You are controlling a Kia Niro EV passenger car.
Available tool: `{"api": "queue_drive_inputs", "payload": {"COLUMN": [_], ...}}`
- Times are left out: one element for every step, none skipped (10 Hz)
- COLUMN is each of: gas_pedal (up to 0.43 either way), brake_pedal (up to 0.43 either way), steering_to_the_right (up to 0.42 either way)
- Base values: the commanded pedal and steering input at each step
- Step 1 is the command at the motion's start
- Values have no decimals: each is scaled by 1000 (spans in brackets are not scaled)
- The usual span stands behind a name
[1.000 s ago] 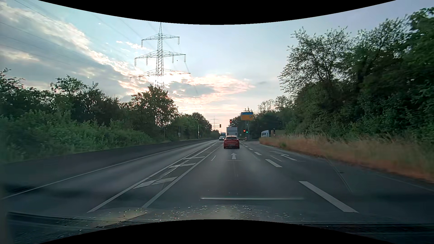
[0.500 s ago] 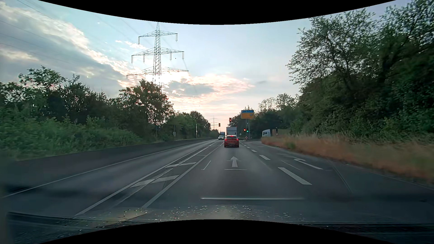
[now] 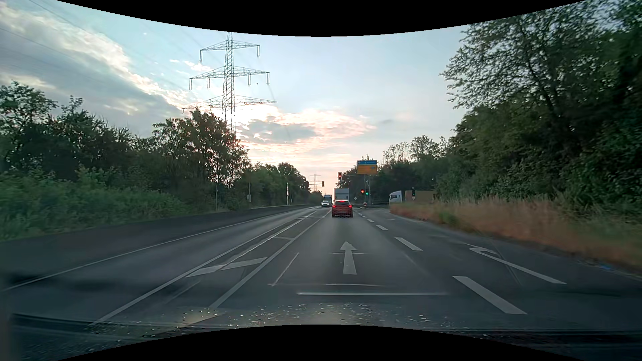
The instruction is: Follow the waypoints while adhering to traffic rules and regulations
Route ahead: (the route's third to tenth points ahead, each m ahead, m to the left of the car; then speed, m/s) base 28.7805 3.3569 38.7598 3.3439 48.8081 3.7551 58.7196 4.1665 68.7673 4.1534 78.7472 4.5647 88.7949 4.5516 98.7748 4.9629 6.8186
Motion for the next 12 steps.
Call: {"api": "queue_drive_inputs", "payload": {"gas_pedal": [47, 39, 39, 39, 39, 39, 39, 39, 39, 39, 39, 39], "brake_pedal": [0, 0, 0, 0, 0, 0, 0, 0, 0, 0, 0, 0], "steering_to_the_right": [0, 0, -1, 0, -1, 0, 0, 0, -1, -1, -1, -1]}}
